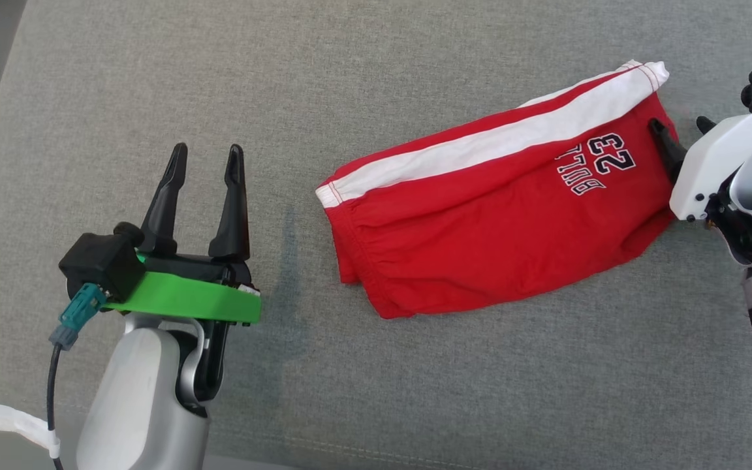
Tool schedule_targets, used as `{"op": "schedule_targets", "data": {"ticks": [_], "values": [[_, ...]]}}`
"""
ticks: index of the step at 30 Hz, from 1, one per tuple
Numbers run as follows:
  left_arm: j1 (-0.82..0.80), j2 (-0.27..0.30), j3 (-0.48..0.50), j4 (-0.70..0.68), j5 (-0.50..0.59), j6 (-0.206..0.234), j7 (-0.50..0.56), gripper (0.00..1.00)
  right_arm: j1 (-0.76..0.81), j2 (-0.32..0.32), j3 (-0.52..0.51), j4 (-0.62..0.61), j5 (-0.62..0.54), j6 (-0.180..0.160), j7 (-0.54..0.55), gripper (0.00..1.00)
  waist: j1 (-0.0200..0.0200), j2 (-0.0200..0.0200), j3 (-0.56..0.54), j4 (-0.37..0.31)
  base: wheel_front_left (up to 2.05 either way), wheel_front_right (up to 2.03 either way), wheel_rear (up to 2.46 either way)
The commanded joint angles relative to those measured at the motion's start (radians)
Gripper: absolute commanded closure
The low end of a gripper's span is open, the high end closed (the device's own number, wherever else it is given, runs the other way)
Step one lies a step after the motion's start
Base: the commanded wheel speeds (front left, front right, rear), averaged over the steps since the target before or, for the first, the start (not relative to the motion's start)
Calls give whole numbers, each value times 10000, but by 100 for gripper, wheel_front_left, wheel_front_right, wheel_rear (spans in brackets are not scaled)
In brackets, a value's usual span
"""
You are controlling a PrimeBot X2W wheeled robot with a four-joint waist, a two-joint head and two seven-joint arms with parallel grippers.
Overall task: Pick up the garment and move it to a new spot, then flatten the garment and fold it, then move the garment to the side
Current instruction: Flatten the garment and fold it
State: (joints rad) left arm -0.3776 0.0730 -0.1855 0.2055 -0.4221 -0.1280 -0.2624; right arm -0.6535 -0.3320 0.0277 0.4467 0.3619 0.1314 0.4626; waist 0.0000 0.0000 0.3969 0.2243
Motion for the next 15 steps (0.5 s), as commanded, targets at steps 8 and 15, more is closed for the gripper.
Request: {"op": "schedule_targets", "data": {"ticks": [8, 15], "values": [[-24, -98, -42, -61, -109, -43, -25, 0, -61, 429, 218, 1193, -121, -13, -101, 0, 0, 0, 211, 309, 0, 0, 0], [71, -41, -107, 71, -212, -43, -25, 0, 483, 426, 822, 1447, -285, -7, -199, 100, 0, 0, 67, 223, 0, 0, 0]]}}
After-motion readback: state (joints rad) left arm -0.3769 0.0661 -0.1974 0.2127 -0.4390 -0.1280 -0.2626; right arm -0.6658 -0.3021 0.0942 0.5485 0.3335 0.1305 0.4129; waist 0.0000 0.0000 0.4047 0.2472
